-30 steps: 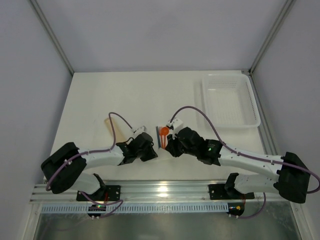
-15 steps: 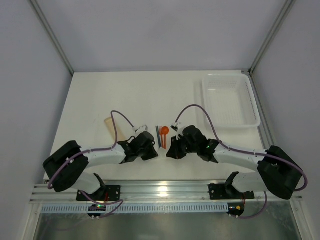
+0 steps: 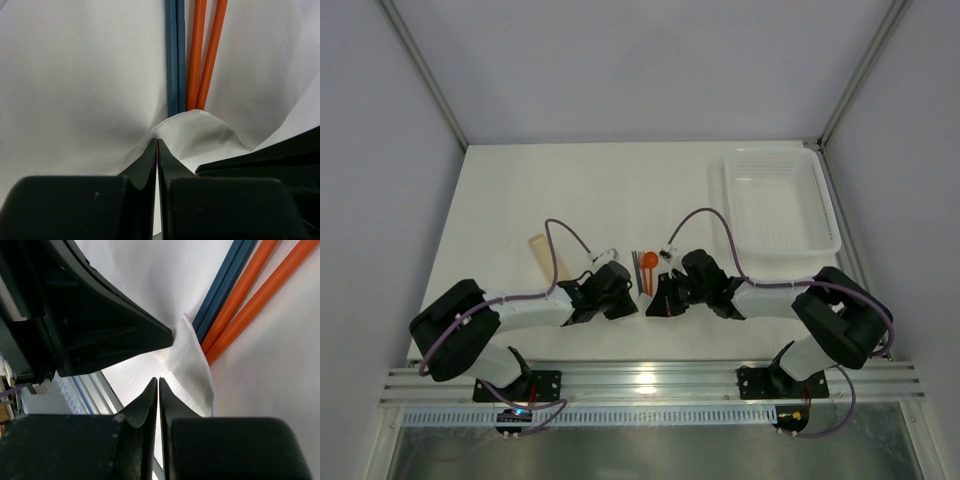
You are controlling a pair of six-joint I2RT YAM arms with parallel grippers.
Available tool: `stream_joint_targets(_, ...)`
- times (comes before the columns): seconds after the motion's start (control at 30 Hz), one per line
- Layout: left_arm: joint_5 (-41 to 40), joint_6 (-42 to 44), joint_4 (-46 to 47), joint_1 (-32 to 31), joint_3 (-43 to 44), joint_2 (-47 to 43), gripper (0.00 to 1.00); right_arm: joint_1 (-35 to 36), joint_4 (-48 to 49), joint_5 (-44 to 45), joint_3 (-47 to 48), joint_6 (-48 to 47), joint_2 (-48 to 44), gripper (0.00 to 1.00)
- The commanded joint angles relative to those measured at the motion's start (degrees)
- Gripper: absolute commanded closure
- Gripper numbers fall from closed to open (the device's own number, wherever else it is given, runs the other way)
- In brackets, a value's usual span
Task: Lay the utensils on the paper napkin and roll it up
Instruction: Roll the napkin at the center of the board.
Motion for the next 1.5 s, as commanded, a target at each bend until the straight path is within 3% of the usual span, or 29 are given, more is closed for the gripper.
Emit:
stream_joint_targets(0.0, -0.7, 1.23, -0.49, -0.24, 1.88, 0.14, 1.0, -0.98, 6.62, -1.89, 1.96, 1.31, 2.65, 0.94)
stream_joint_targets(0.9, -1.93, 2.19, -1.37, -0.24, 2.76, -0.3, 1.0, -4.24, 20.07, -5.58, -4.28, 5.17, 11.97, 0.96)
stream_joint_targets(1.47, -1.93, 2.64, 1.45, -3.76, -2.25, -6.27, 0.98, -4.85, 19.37, -4.53, -4.54, 5.26, 11.18, 0.96)
